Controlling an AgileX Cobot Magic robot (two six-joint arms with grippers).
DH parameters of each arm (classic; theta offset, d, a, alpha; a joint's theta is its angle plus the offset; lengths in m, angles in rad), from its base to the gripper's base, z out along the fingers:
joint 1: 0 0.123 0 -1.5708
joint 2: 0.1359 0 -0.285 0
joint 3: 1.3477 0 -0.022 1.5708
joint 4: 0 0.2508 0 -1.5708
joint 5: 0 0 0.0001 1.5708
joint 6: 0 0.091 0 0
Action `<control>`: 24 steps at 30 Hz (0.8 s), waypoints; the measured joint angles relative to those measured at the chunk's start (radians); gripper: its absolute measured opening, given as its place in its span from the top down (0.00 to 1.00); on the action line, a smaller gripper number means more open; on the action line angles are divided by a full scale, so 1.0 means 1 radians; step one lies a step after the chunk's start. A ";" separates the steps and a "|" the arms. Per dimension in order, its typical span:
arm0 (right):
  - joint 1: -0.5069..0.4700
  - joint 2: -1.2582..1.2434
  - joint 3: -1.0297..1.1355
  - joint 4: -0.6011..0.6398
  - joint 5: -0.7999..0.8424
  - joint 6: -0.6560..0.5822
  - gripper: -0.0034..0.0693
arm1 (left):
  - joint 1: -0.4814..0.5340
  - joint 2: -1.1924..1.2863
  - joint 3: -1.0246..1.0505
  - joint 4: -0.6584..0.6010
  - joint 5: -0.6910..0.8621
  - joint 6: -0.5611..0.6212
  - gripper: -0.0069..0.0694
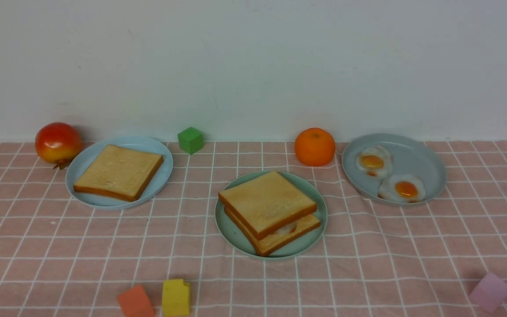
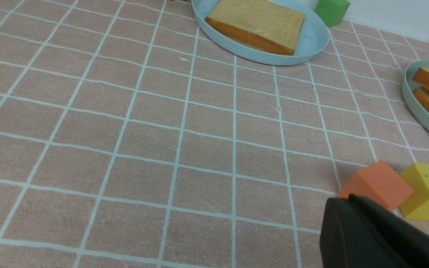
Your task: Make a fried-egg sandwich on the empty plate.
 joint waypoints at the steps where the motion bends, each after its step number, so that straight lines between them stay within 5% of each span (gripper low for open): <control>1: 0.000 0.000 0.000 0.000 0.000 0.000 0.90 | 0.000 0.000 0.000 0.000 0.000 0.000 0.92; 24: 0.000 0.000 0.000 0.000 0.000 0.000 0.90 | 0.000 0.000 0.000 0.001 0.000 0.000 0.91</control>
